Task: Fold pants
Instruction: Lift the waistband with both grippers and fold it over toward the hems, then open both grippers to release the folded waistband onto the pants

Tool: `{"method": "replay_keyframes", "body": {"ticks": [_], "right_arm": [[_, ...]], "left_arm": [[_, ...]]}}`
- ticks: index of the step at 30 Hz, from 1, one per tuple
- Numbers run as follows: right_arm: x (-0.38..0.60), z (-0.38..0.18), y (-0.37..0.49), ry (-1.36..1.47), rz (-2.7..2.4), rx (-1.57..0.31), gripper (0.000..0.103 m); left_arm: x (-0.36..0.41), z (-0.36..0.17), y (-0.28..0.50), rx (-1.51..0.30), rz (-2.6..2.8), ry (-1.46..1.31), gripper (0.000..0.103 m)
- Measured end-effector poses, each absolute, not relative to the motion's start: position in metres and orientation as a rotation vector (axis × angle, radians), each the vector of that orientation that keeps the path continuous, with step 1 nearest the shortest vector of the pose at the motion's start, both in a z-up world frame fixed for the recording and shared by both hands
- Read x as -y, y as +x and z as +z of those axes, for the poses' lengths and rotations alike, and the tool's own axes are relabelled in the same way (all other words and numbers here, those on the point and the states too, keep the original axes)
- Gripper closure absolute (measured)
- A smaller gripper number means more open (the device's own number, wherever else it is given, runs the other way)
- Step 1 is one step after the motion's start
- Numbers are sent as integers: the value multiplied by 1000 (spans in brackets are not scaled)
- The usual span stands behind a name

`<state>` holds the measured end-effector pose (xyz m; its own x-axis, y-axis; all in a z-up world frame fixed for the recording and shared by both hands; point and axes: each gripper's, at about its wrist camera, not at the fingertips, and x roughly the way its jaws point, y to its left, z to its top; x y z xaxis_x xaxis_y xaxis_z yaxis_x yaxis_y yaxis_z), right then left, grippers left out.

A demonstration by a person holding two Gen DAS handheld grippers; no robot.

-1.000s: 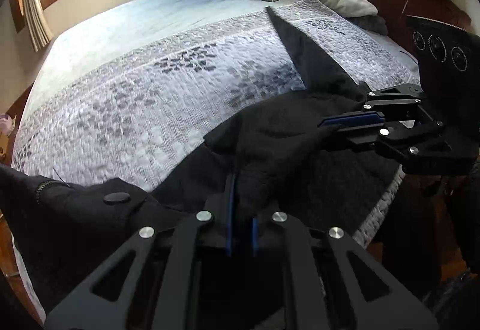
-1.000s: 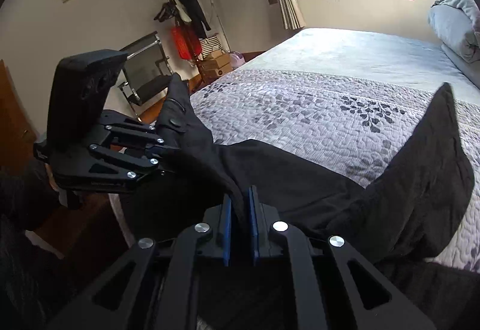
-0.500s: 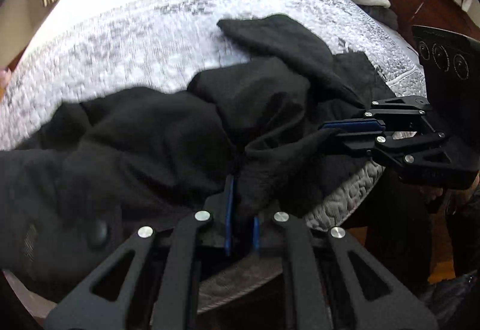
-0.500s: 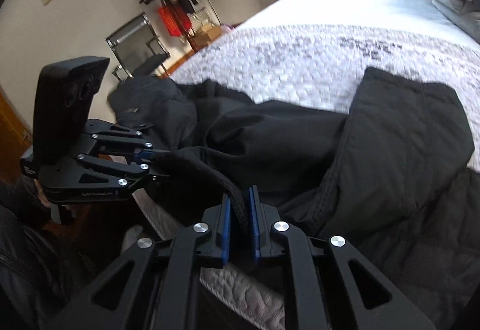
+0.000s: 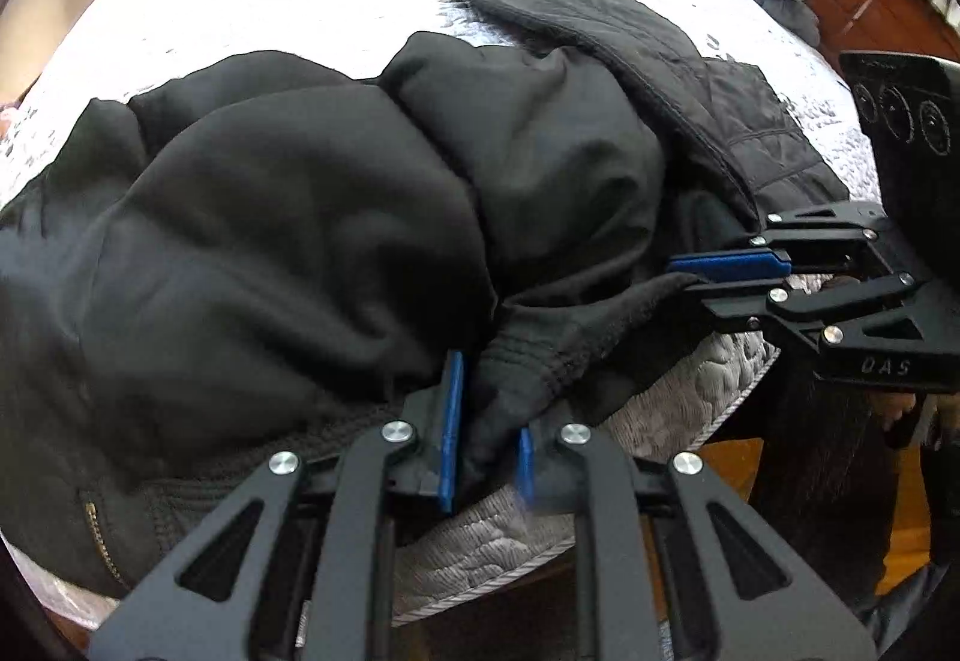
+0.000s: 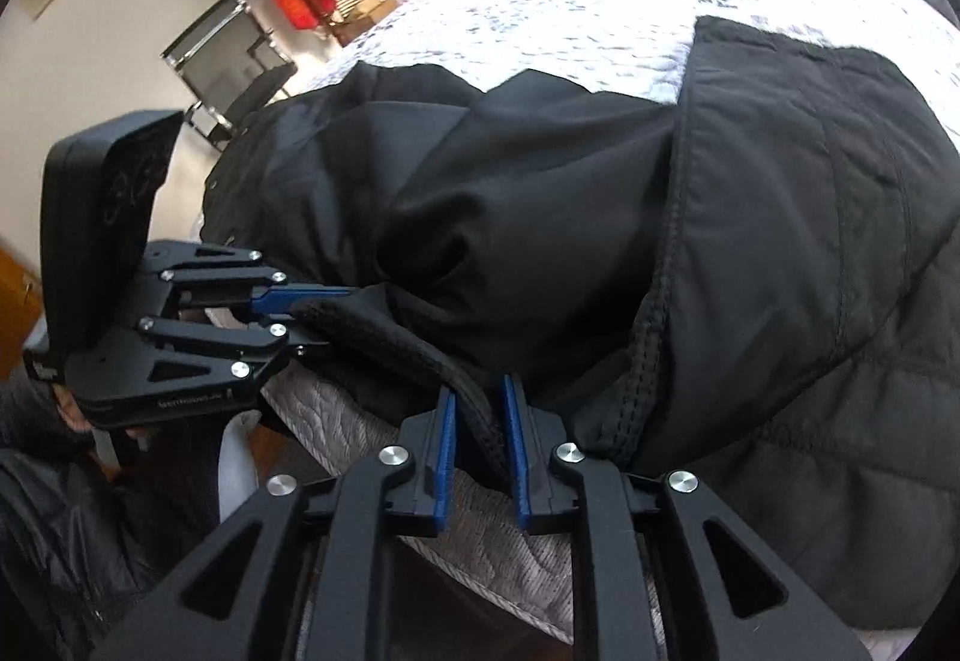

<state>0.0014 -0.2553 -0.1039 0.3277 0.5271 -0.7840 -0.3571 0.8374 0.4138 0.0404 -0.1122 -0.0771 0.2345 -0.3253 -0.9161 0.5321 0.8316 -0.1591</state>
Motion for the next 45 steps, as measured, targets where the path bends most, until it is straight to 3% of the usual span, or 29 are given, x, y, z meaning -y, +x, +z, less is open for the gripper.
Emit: {"method": "replay_keyframes", "body": {"ticks": [3,5,8,10,13,17,21,30,36,38,41,45], "right_arm": [[252,-95,-3,168,571,-1092,68],[253,-80,-9,184,581,-1069,49],[261,-52,-22,187,557,-1002,40],[270,-36,-21,198,519,-982,40],[282,-18,-8,230,456,-973,40],[294,-13,30,305,281,-999,40],[278,-28,84,182,12,-1047,40],[253,-79,160,43,-254,-1146,45],[250,-98,178,-12,-389,-1158,46],[255,-100,178,-7,-417,-1141,68],[262,-98,175,63,-392,-1131,89],[270,-86,163,139,-363,-1097,97]], "left_arm": [[113,-71,42,-1230,-564,179,87],[109,-64,43,-1241,-562,166,86],[104,-50,38,-1243,-563,158,81],[100,-41,34,-1257,-574,142,74],[92,-23,29,-1255,-636,52,37],[87,-1,30,-1200,-601,32,36],[90,-4,62,-1159,-434,31,36],[90,-40,119,-1131,-268,68,37],[90,-45,116,-1116,-294,63,30],[90,-43,117,-1112,-293,50,30],[87,-40,124,-1095,-271,-2,31],[88,-38,141,-1067,-207,-37,33]]}}
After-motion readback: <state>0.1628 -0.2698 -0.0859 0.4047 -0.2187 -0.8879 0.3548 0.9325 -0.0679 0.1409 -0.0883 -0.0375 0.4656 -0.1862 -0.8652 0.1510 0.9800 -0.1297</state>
